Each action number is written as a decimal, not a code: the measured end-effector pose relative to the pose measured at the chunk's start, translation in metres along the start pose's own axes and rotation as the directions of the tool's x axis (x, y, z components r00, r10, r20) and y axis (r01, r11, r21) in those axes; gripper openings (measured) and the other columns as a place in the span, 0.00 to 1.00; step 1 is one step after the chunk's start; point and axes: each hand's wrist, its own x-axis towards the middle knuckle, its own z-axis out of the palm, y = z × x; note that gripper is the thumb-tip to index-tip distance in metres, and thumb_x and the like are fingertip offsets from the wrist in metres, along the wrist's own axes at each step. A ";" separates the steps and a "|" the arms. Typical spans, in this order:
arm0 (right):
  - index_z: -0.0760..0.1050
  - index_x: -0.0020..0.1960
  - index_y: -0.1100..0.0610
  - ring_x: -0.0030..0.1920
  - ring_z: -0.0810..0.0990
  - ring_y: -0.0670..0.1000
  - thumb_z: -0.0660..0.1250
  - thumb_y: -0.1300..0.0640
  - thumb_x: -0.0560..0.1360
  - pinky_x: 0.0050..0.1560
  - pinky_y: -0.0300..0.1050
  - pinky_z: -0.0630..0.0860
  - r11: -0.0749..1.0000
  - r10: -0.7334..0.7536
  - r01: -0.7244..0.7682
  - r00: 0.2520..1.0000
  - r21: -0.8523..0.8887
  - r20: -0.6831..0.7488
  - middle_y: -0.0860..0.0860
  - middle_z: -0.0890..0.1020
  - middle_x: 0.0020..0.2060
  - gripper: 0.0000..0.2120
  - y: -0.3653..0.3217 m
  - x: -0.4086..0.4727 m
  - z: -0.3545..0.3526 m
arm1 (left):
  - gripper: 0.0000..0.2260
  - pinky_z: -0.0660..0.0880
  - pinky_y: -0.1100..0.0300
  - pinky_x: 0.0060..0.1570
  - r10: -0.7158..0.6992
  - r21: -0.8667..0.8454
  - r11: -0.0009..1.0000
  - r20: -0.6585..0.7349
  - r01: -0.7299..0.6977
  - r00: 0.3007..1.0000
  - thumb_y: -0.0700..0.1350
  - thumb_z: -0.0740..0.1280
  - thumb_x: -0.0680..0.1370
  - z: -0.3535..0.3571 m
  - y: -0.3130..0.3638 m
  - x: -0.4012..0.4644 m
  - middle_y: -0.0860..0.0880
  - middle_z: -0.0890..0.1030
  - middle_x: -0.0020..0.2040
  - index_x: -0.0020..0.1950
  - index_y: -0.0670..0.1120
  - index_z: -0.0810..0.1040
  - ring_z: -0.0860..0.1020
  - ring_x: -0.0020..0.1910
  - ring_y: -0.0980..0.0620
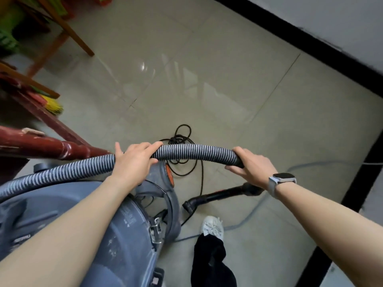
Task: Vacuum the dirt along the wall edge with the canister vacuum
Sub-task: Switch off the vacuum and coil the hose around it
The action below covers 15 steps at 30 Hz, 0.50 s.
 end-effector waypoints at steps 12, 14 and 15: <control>0.68 0.60 0.48 0.44 0.80 0.56 0.57 0.34 0.75 0.44 0.47 0.72 0.972 0.204 -0.198 0.978 0.127 -0.035 0.49 0.79 0.41 0.22 -0.079 -0.156 -0.050 | 0.29 0.47 0.36 0.71 -0.091 -0.315 0.948 -0.102 0.055 0.991 0.47 0.59 0.81 -0.017 0.044 -0.112 0.47 0.47 0.79 0.78 0.51 0.49 0.44 0.77 0.42; 0.70 0.56 0.48 0.36 0.82 0.52 0.57 0.35 0.75 0.44 0.46 0.76 0.952 0.232 -0.222 0.973 0.210 -0.024 0.47 0.79 0.36 0.19 -0.098 -0.179 -0.059 | 0.30 0.49 0.44 0.73 -0.061 -0.496 0.868 -0.170 -0.032 0.984 0.45 0.61 0.80 -0.011 0.064 -0.157 0.45 0.49 0.78 0.78 0.46 0.50 0.47 0.77 0.44; 0.71 0.53 0.49 0.31 0.82 0.50 0.58 0.36 0.75 0.41 0.45 0.77 0.933 0.241 -0.227 0.971 0.278 -0.015 0.47 0.79 0.34 0.18 -0.108 -0.188 -0.063 | 0.29 0.51 0.50 0.73 -0.032 -0.592 0.801 -0.194 -0.092 0.980 0.43 0.61 0.79 -0.006 0.074 -0.182 0.44 0.52 0.77 0.78 0.44 0.52 0.51 0.76 0.46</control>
